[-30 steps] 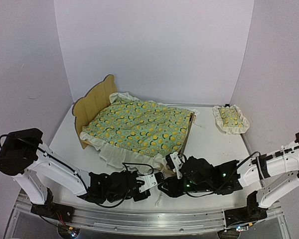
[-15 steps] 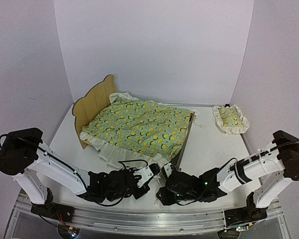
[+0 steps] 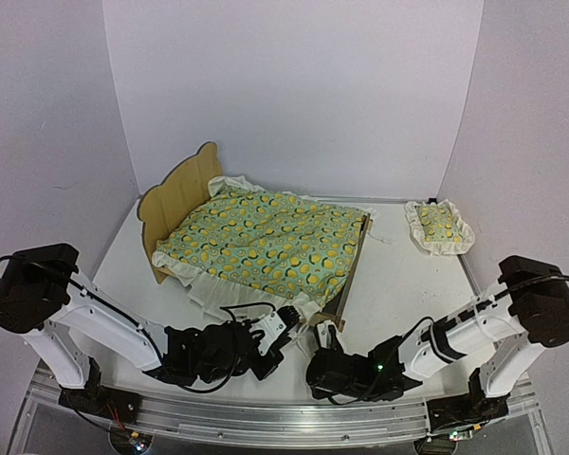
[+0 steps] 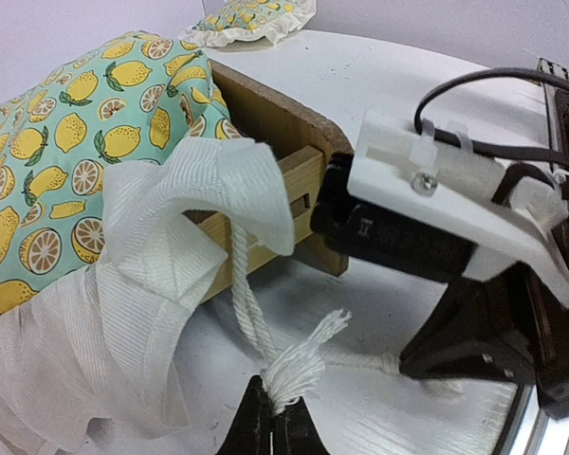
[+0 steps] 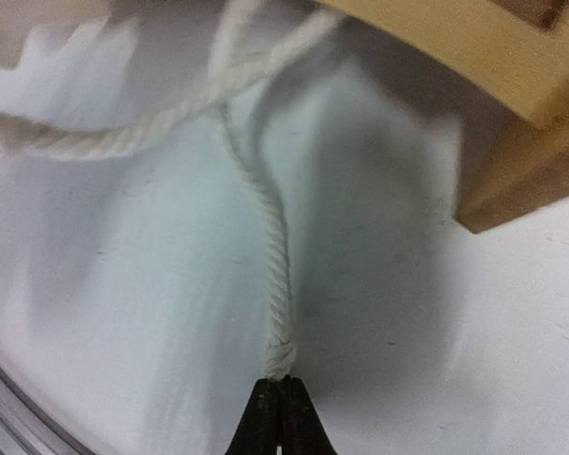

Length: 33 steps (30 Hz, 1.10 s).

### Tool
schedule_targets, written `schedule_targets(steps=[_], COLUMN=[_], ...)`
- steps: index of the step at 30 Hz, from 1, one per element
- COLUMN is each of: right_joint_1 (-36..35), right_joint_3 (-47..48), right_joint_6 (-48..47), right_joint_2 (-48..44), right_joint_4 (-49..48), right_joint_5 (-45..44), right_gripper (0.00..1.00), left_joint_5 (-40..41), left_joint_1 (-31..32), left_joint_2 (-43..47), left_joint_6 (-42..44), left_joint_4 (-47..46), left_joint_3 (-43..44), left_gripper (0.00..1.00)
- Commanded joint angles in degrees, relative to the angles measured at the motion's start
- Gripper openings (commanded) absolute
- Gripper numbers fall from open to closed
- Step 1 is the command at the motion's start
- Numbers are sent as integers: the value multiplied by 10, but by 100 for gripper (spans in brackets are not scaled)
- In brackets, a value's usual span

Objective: Set up the pet bed

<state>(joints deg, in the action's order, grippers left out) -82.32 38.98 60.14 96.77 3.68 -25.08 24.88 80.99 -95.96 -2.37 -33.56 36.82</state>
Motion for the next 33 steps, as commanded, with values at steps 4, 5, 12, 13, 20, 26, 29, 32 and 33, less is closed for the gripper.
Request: schedule_targets(steps=[4,5,12,13,20,26,29,32,33], right_joint_1=[36,57,102,103,103,103,103,102,103], right_joint_3=[-58,-70,-79,-78,-83,-77,-82,-93,-94], right_joint_6=[-187,-214,-275,-276,-282,-291,-293,-291,-293], right_joint_2=[-160,-172,-205,-206,-228,-232,-242,-258,-262], right_joint_4=[-46,-71,-97,-94,-65,-43,-42,-39,-38], right_joint_5=[-23,17,116,122,152,154,163,160,159], right_gripper=[0,0,0,0,0,0,0,0,0], left_joint_5=[-123,-135,-220,-235,-322,-274,-212,-149,-140], left_joint_1=[0,0,-2,-5,-84,-115,-111,-56,-38], left_joint_2=[10,4,-14,-15,6,-2,10,45,50], left_joint_6=[-124,-143,-264,-274,-370,-427,-479,-421,-402], left_joint_4=[-26,-25,-26,-26,-27,-59,-111,-138,-137], left_joint_3=[4,7,7,7,3,-2,-38,-70,-71], left_gripper=[0,0,13,25,83,59,51,52,54])
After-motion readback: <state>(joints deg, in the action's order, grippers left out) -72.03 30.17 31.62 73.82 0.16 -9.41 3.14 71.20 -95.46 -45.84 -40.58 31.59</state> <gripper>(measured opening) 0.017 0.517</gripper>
